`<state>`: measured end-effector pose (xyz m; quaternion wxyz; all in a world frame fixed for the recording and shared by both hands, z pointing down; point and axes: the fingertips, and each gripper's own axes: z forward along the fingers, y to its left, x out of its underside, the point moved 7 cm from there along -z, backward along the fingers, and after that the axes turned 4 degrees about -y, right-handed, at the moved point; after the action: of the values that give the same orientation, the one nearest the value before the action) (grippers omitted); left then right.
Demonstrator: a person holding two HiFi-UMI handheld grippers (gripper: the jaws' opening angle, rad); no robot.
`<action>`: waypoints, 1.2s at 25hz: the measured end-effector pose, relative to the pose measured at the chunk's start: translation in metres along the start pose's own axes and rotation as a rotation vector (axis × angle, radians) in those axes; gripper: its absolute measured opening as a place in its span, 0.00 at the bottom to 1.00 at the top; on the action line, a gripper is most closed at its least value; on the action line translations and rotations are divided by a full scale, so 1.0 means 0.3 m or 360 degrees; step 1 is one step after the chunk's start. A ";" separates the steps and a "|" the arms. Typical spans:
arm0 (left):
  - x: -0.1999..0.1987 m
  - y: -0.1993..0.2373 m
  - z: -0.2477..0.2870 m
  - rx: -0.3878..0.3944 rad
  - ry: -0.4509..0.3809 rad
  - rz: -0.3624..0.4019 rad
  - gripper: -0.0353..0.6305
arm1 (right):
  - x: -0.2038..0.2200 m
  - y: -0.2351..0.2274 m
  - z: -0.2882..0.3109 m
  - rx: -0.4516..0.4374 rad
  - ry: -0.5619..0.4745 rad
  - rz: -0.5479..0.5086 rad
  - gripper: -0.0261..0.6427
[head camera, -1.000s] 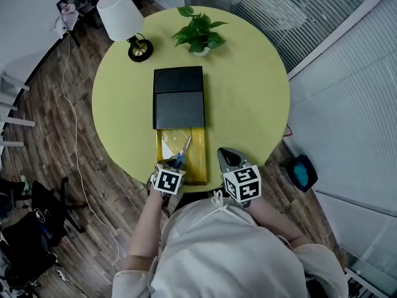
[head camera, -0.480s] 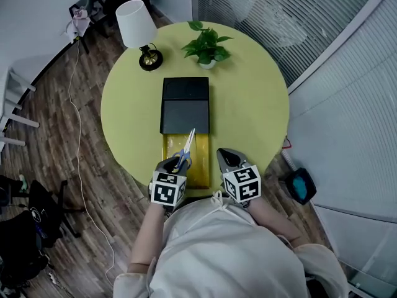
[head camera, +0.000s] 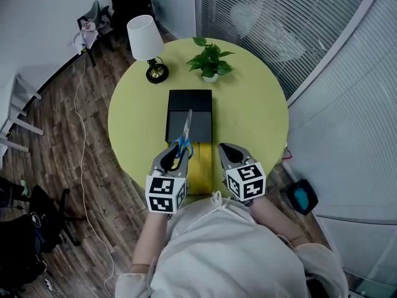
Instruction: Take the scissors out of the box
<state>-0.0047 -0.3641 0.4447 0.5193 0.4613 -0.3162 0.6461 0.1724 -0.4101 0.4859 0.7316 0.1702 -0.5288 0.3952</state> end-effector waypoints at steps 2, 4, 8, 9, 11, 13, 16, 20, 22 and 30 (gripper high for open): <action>-0.032 -0.006 -0.017 -0.0011 -0.0075 0.0009 0.19 | -0.027 0.011 -0.009 -0.0011 -0.0035 -0.0005 0.04; -0.057 -0.010 -0.028 -0.0018 -0.0132 0.0008 0.19 | -0.052 0.017 -0.017 -0.0020 -0.0069 -0.0012 0.04; -0.073 -0.015 -0.035 -0.0024 -0.0166 0.0020 0.19 | -0.081 0.025 -0.029 -0.0028 -0.0117 -0.0022 0.04; -0.072 -0.016 -0.034 -0.0022 -0.0166 0.0019 0.19 | -0.084 0.026 -0.030 -0.0029 -0.0125 -0.0023 0.04; -0.072 -0.015 -0.032 -0.0019 -0.0164 0.0019 0.19 | -0.089 0.028 -0.031 -0.0032 -0.0136 -0.0031 0.04; -0.072 -0.016 -0.031 -0.0020 -0.0164 0.0018 0.19 | -0.091 0.033 -0.033 -0.0044 -0.0140 -0.0049 0.04; -0.070 -0.018 -0.030 -0.0020 -0.0164 0.0013 0.19 | -0.090 0.039 -0.035 -0.0059 -0.0140 -0.0069 0.04; -0.068 -0.028 -0.026 -0.0017 -0.0158 0.0013 0.19 | -0.090 0.038 -0.038 -0.0055 -0.0138 -0.0070 0.04; -0.067 -0.032 -0.022 -0.0018 -0.0153 0.0016 0.19 | -0.091 0.035 -0.037 -0.0052 -0.0136 -0.0069 0.04; -0.061 -0.039 -0.020 -0.0029 -0.0140 0.0055 0.19 | -0.086 0.047 -0.030 -0.0065 -0.0125 -0.0077 0.04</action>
<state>0.0055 -0.3626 0.4246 0.4979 0.4790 -0.3524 0.6313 0.1643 -0.4054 0.4567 0.7229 0.1835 -0.5608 0.3595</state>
